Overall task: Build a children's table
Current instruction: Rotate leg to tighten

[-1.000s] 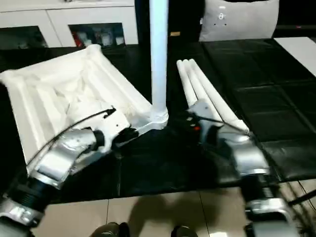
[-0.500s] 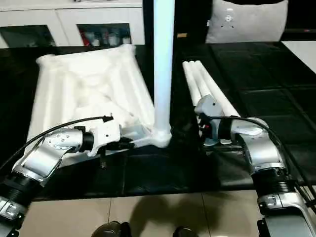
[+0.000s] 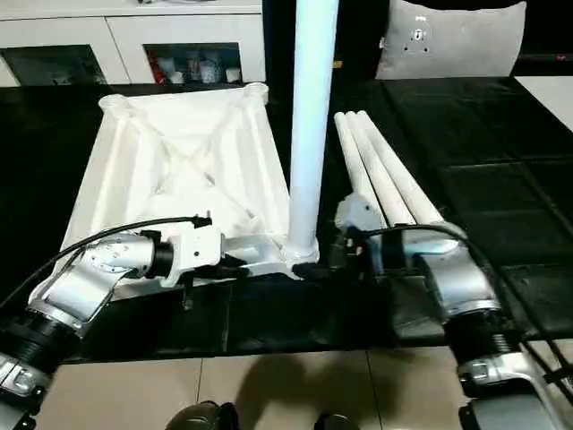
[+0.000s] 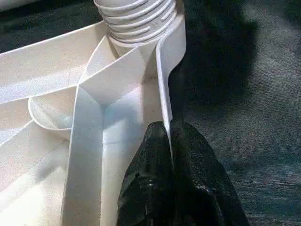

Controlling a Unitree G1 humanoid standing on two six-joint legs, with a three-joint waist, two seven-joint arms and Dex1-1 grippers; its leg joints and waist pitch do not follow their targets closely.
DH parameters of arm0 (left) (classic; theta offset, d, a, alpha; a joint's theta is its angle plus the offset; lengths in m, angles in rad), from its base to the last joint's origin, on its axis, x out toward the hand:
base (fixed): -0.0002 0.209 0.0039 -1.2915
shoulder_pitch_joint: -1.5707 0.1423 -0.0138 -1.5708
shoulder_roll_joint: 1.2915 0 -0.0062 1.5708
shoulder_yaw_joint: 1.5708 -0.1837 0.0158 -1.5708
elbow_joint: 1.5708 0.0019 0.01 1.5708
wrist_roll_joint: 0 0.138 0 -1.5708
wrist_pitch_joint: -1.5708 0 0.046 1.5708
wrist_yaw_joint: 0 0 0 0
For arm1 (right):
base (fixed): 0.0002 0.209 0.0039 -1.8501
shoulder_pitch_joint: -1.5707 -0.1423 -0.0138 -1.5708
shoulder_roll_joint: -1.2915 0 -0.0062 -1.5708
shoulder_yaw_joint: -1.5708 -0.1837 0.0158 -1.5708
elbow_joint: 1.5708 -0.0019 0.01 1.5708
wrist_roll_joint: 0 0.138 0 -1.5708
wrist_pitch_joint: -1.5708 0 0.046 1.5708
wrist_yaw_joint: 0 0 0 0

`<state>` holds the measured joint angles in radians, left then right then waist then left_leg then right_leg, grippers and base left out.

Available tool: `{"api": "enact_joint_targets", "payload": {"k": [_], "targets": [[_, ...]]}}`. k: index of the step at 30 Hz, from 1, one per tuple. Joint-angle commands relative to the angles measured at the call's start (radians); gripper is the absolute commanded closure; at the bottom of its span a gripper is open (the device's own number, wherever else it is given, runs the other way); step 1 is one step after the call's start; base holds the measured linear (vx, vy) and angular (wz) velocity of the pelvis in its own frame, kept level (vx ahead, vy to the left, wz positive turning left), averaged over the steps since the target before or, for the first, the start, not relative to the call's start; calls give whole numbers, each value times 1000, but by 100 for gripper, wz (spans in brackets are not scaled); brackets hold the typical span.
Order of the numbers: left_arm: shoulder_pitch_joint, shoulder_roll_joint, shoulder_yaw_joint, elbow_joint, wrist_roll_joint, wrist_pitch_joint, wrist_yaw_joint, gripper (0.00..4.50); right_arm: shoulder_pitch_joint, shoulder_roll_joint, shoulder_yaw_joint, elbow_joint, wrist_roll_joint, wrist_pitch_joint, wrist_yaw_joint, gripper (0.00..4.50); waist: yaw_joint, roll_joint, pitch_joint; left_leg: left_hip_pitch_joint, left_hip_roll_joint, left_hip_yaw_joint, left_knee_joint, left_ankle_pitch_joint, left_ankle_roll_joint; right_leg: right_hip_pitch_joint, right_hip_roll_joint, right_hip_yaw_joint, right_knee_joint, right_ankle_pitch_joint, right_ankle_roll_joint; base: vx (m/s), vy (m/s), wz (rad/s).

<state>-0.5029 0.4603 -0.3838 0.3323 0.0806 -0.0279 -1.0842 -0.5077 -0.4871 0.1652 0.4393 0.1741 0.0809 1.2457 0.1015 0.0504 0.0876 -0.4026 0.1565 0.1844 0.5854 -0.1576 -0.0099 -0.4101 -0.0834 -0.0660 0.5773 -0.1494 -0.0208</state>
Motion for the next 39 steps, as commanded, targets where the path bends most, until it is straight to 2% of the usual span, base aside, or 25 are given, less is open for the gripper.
{"api": "enact_joint_targets", "payload": {"k": [1, 5, 7, 10, 13, 15, 20, 24, 26, 28, 29, 30, 31, 32, 33, 34, 35, 36, 38, 39], "targets": [[3, -5, -44, -2, 8, -23, -35, 450, -10, 1, -8, 7, 11, 19, 3, 56, -5, -9, -70, 34, 79, -29, -78, -319, 43, 37, -73, 46, -64, -327, -208, 0, 0, 0], [1, -9, -42, 2, 2, -26, -39, 450, -11, 2, -6, 17, 19, 22, 8, 101, -5, -9, -70, 34, 79, -28, -77, -318, 43, 37, -74, 46, -63, -321, -209, 0, 0, 0], [0, -11, -40, 2, 0, -25, -41, 450, -10, 3, -5, 19, 21, 25, 9, 101, -5, -9, -70, 34, 79, -29, -77, -312, 44, 38, -73, 46, -62, -316, -210, 0, 0, 0], [1, -14, -37, 3, -2, -25, -45, 450, -6, 9, -7, 15, 25, 36, 13, 144, -4, -9, -71, 34, 79, -28, -77, -310, 45, 37, -73, 46, -63, -316, -211, 0, 0, 0], [3, -14, -38, 3, -3, -24, -48, 450, -2, 13, -6, 10, 33, 46, 19, 151, -3, -8, -70, 35, 80, -28, -78, -315, 44, 37, -73, 46, -63, -320, -210, 0, 0, 0], [6, -15, -35, -2, -11, -15, -50, 450, 6, 15, -5, 1, 45, 64, 25, 178, -3, -10, -70, 34, 79, -28, -78, -317, 43, 38, -74, 46, -63, -326, -209, 0, 0, 0], [14, -17, -28, -12, -20, 1, -50, 450, 29, 23, 6, -20, 50, 84, 26, 190, -3, -9, -70, 34, 79, -28, -78, -312, 45, 37, -74, 46, -64, -322, -209, 0, 0, 0], [30, -33, -7, -45, -31, 63, -15, 450, 49, 69, 18, -40, 29, 155, -78, 207, -5, -9, -67, 32, 80, -30, -82, -316, 39, 38, -74, 46, -63, -331, -206, 0, 0, 0], [34, -48, 3, -65, -37, 102, 10, 450, 46, 94, 12, -39, 22, 174, -128, 209, -13, -9, -61, 36, 77, -32, -85, -367, 19, 34, -75, 46, -70, -408, -191, 0, 0, 0], [45, -94, 28, -120, -44, 213, 93, 450, 36, 167, -7, -35, 17, 209, -251, 212, -23, -8, -53, 39, 77, -35, -89, -414, -5, 28, -77, 47, -76, -477, -179, 0, 0, 0], [51, -116, 38, -145, -41, 259, 136, 450, 26, 203, -19, -29, 18, 233, -313, 213, -29, 5, -46, 41, 75, -43, -92, -459, -31, 26, -81, 46, -78, -545, -162, 0, 0, 0], [52, -117, 38, -146, -41, 262, 139, 450, 25, 206, -21, -28, 18, 235, -318, 213, -36, 0, -43, 41, 74, -46, -94, -493, -40, 25, -79, 42, -87, -591, -144, 0, 0, 0], [64, -165, 54, -187, -34, 345, 213, 450, 0, 269, -50, -3, 20, 266, -426, 213, -45, -6, -45, 47, 70, -51, -91, -530, -54, 24, -80, 38, -90, -643, -112, 0, 0, 0], [69, -186, 60, -203, -32, 378, 241, 450, -11, 292, -62, 8, 20, 276, -467, 215, -58, -5, -41, 49, 67, -54, -90, -548, -55, 18, -80, 36, -99, -679, -97, 0, 0, 0], [73, -214, 65, -218, -24, 411, 278, 450, -22, 318, -74, 23, 19, 285, -512, 215, -67, -4, -41, 49, 64, -57, -88, -560, -57, 17, -81, 32, -102, -706, -82, 0, 0, 0], [75, -253, 69, -229, -11, 445, 328, 450, -37, 346, -85, 43, 16, 292, -561, 215, -72, -9, -39, 49, 64, -57, -88, -563, -54, 15, -80, 30, -107, -712, -75, 0, 0, 0], [73, -291, 72, -231, 3, 470, 377, 450, -48, 367, -93, 63, 11, 293, -603, 215, -81, -6, -37, 47, 66, -59, -88, -577, -57, 15, -79, 27, -107, -706, -73, 0, 0, 0], [69, -332, 77, -228, 18, 488, 432, 450, -60, 388, -101, 85, 4, 295, -648, 215, -82, -6, -37, 48, 64, -60, -88, -589, -57, 13, -76, 23, -109, -709, -67, 0, 0, 0], [56, -413, 81, -217, 33, 515, 525, 450, -80, 426, -115, 124, -16, 305, -740, 216, -89, -7, -37, 58, 60, -57, -84, -616, -56, 6, -75, 18, -120, -716, -51, 0, 0, 0], [50, -430, 75, -213, 37, 521, 543, 450, -82, 434, -115, 129, -28, 304, -761, 216, -93, -6, -35, 54, 59, -59, -86, -616, -50, 10, -74, 14, -123, -711, -43, 0, 0, 0]]}}
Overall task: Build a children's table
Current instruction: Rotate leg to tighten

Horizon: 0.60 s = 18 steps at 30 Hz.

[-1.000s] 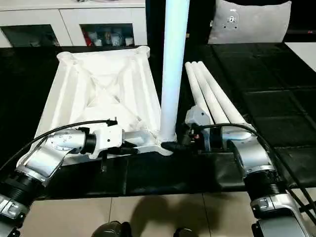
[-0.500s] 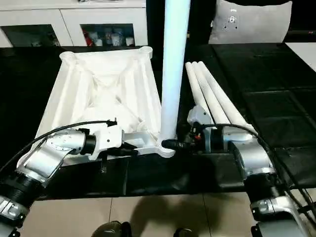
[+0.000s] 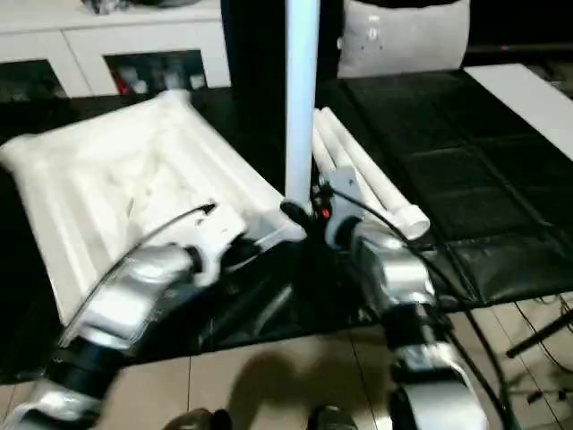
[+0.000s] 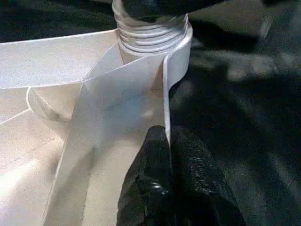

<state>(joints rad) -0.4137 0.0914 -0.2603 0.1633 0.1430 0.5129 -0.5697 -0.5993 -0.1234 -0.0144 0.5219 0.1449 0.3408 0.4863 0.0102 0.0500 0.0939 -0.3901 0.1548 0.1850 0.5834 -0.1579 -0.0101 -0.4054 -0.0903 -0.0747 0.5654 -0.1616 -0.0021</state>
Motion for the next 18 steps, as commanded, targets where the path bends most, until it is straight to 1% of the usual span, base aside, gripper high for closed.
{"api": "enact_joint_targets", "payload": {"k": [1, 2, 4, 5, 6, 7, 8, 9, 10, 11, 12, 13, 14, 15, 16, 18], "targets": [[-41, -65, -50, -43, -24, -18, 32, 450, 9, 72, 65, 48, -2, 44, -6, 216, -3, -6, -42, 41, 60, -59, -86, -617, -47, 7, -66, 22, -113, -696, -58, 0, 0, 0], [-47, -71, -62, -46, -12, -6, 40, 450, 8, 81, 62, 48, -13, 37, -18, 216, -5, -4, -45, 42, 60, -58, -88, -615, -42, 9, -66, 21, -114, -676, -55, 0, 0, 0], [-49, -66, -67, -50, -6, -2, 39, 450, 9, 83, 60, 44, -13, 28, -16, 216, -5, -4, -45, 40, 61, -57, -91, -607, -34, 8, -67, 23, -116, -654, -59, 0, 0, 0], [-50, -59, -67, -54, 1, 4, 36, 450, 11, 85, 49, 39, -7, 20, -23, 216, -3, 2, -47, 36, 62, -58, -93, -603, -33, 12, -69, 25, -113, -636, -63, 0, 0, 0], [-52, -53, -65, -56, 3, 6, 32, 450, 13, 83, 42, 36, -6, 10, -30, 216, -2, 1, -48, 38, 64, -56, -94, -603, -34, 9, -68, 27, -113, -613, -70, 0, 0, 0], [-53, -50, -63, -58, 7, 11, 33, 450, 13, 83, 35, 36, -5, 2, -39, 181, -2, 0, -49, 37, 64, -55, -94, -599, -34, 9, -68, 28, -111, -600, -76, 0, 0, 0], [-54, -37, -60, -58, 16, 13, 33, 450, 15, 79, 23, 36, 4, -4, -33, 181, 0, 4, -51, 33, 66, -55, -96, -584, -34, 13, -69, 31, -105, -564, -92, 0, 0, 0], [-53, -32, -59, -57, 17, 12, 31, 450, 17, 77, 21, 34, 7, -4, -29, 160, 1, 3, -52, 32, 67, -55, -97, -578, -33, 15, -69, 32, -104, -544, -99, 0, 0, 0], [-52, -19, -57, -56, 19, 8, 24, 450, 23, 69, 19, 26, 15, -6, -14, 144, 3, 2, -55, 31, 69, -52, -98, -561, -30, 14, -68, 35, -99, -498, -116, 0, 0, 0], [-51, -16, -57, -56, 19, 7, 23, 450, 26, 66, 21, 21, 13, -8, -9, 142, 5, 2, -55, 30, 69, -48, -98, -547, -27, 15, -68, 38, -96, -467, -132, 0, 0, 0], [-51, 2, -58, -50, 19, -4, 12, 450, 43, 44, 37, -6, 5, -22, 29, 137, 7, -1, -56, 27, 69, -46, -97, -530, -21, 19, -68, 38, -93, -446, -142, 0, 0, 0], [-52, 13, -60, -46, 20, -11, 5, 450, 53, 32, 47, -22, 1, -31, 53, 127, 10, 0, -58, 27, 69, -45, -97, -520, -18, 21, -69, 39, -92, -436, -144, 0, 0, 0], [-53, 29, -59, -36, 20, -24, -3, 450, 68, 11, 53, -50, 4, -40, 90, 112, 15, -1, -59, 28, 70, -42, -97, -497, -12, 21, -68, 42, -90, -409, -151, 0, 0, 0], [-54, 35, -56, -30, 19, -30, -5, 450, 75, 1, 53, -62, 7, -43, 106, 101, 22, -1, -61, 26, 71, -39, -95, -465, -4, 24, -69, 45, -86, -381, -160, 0, 0, 0], [-53, 39, -55, -27, 19, -34, -7, 450, 80, -5, 54, -72, 8, -45, 116, 95, 24, -5, -63, 25, 71, -36, -94, -449, 1, 26, -69, 45, -84, -369, -167, 0, 0, 0], [-54, 52, -51, -19, 16, -44, -18, 450, 92, -27, 53, -97, 15, -46, 142, 68, 33, -6, -64, 23, 71, -32, -90, -395, 22, 29, -72, 48, -82, -360, -176, 0, 0, 0]]}}
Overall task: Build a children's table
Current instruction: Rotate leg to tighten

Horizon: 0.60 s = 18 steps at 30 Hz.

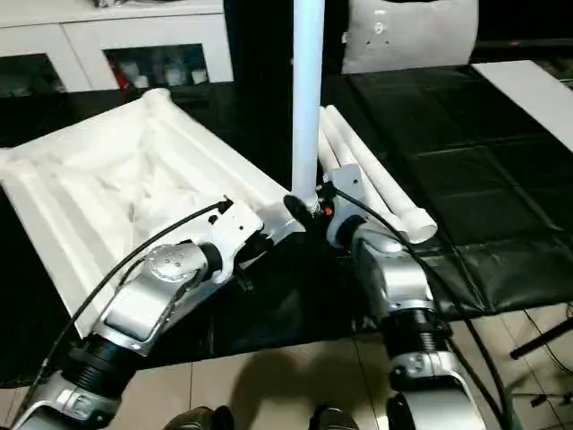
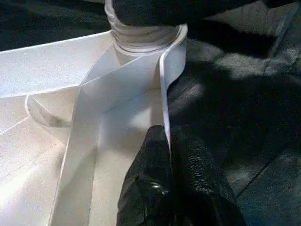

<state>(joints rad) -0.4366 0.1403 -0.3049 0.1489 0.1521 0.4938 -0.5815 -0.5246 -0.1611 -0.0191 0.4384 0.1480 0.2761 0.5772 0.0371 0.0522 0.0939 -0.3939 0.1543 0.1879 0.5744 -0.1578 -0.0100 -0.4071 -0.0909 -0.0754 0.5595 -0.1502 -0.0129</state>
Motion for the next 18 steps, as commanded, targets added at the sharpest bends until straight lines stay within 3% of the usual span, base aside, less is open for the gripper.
{"api": "enact_joint_targets", "payload": {"k": [1, 3, 7, 11, 14, 18], "targets": [[-34, 23, -4, 8, 4, -45, -25, 450, 34, -27, 54, -51, 26, 20, 97, 68, 8, -9, -64, 26, 71, -35, -80, -387, 25, 30, -70, 49, -76, -375, -164, 0, 0, 0], [-35, 49, -3, 21, -1, -62, -53, 450, 50, -78, 51, -78, 29, 15, 139, 46, 14, -7, -70, 28, 72, -33, -77, -355, 35, 34, -67, 48, -73, -358, -163, 0, 0, 0], [-38, 95, -21, 39, -12, -98, -117, 450, 73, -154, 45, -105, 34, -2, 220, 7, 22, -8, -78, 18, 71, -31, -69, -258, 72, 45, -68, 46, -57, -241, -204, 0, 0, 0], [-47, 175, -59, 74, -22, -178, -245, 450, 86, -251, 31, -134, 47, -21, 336, 2, 32, -7, -87, 20, 72, -29, -60, -196, 106, 48, -65, 43, -48, -178, -226, 0, 0, 0], [-55, 206, -71, 98, -23, -221, -294, 450, 86, -286, 37, -139, 56, -24, 374, 2, 33, -4, -85, 20, 73, -28, -60, -204, 113, 47, -64, 41, -47, -183, -238, 0, 0, 0], [-61, 264, -101, 105, -44, -301, -412, 450, 79, -342, 80, -146, 57, -24, 493, 2, 39, -6, -84, 22, 76, -28, -61, -247, 92, 46, -65, 41, -50, -253, -231, 0, 0, 0]]}}
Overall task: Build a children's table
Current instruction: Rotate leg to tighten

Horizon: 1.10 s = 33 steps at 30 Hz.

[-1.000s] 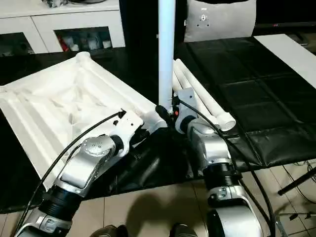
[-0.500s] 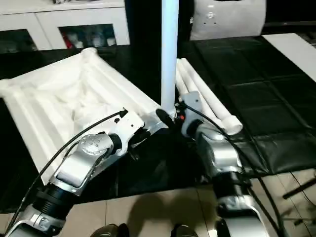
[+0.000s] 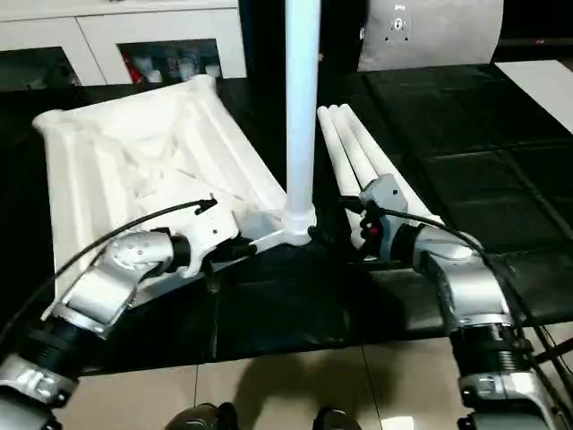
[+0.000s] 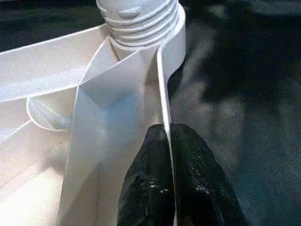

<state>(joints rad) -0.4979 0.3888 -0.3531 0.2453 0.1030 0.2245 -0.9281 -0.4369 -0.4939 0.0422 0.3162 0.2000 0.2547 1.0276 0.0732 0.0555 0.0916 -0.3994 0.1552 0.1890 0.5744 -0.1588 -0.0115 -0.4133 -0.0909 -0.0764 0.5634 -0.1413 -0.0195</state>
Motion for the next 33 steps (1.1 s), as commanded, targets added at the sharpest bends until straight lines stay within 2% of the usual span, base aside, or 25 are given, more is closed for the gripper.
{"api": "enact_joint_targets", "payload": {"k": [1, 3, 5, 6, 12, 16, 19, 20, 23, 26, 33], "targets": [[-1, 24, -58, 12, 3, -47, -79, 450, -9, -14, 24, -25, 6, -1, 58, 2, 5, -9, -81, 29, 76, -29, -61, -249, 91, 52, -66, 43, -53, -267, -223, 0, 0, 0], [1, 40, -65, 13, -14, -81, -122, 450, -13, -29, 41, -24, 3, -13, 89, 2, 11, -12, -80, 30, 77, -28, -61, -258, 85, 49, -66, 44, -54, -286, -219, 0, 0, 0], [5, 57, -73, 6, -24, -108, -165, 450, -19, -39, 58, -18, -4, -34, 116, 2, 21, -9, -80, 34, 79, -28, -61, -271, 71, 43, -67, 46, -54, -303, -216, 0, 0, 0], [6, 62, -76, 5, -25, -116, -179, 450, -22, -42, 63, -14, -6, -41, 128, 2, 22, -13, -79, 32, 79, -28, -62, -279, 66, 44, -69, 47, -52, -313, -214, 0, 0, 0], [8, 80, -83, 13, -40, -154, -234, 450, -34, -38, 88, 8, 4, -70, 196, 2, 23, -17, -72, 32, 78, -31, -64, -331, 43, 39, -72, 51, -56, -405, -188, 0, 0, 0], [10, 78, -77, 15, -47, -160, -235, 450, -38, -24, 102, 19, 8, -63, 201, 39, 22, -17, -72, 33, 78, -32, -65, -340, 37, 38, -71, 52, -58, -424, -181, 0, 0, 0], [8, 76, -76, 21, -47, -166, -236, 450, -47, -17, 109, 35, 8, -60, 209, 46, 20, -17, -72, 32, 77, -31, -65, -333, 40, 37, -69, 52, -56, -401, -187, 0, 0, 0], [8, 75, -77, 23, -46, -167, -237, 450, -47, -17, 113, 38, 6, -63, 212, 71, 20, -19, -71, 32, 77, -31, -65, -330, 42, 37, -69, 53, -56, -397, -188, 0, 0, 0], [9, 74, -78, 24, -46, -171, -239, 450, -48, -18, 130, 54, -11, -75, 224, 85, 21, -19, -72, 31, 77, -29, -63, -310, 50, 39, -68, 53, -53, -373, -195, 0, 0, 0], [9, 74, -79, 25, -46, -173, -238, 450, -48, -16, 129, 60, -13, -75, 223, 118, 22, -18, -73, 30, 77, -28, -62, -296, 57, 39, -68, 53, -51, -359, -200, 0, 0, 0], [9, 74, -79, 29, -45, -177, -239, 450, -49, -6, 128, 70, 0, -72, 219, 172, 20, -18, -69, 32, 77, -30, -65, -326, 47, 38, -69, 53, -56, -403, -189, 0, 0, 0]]}}
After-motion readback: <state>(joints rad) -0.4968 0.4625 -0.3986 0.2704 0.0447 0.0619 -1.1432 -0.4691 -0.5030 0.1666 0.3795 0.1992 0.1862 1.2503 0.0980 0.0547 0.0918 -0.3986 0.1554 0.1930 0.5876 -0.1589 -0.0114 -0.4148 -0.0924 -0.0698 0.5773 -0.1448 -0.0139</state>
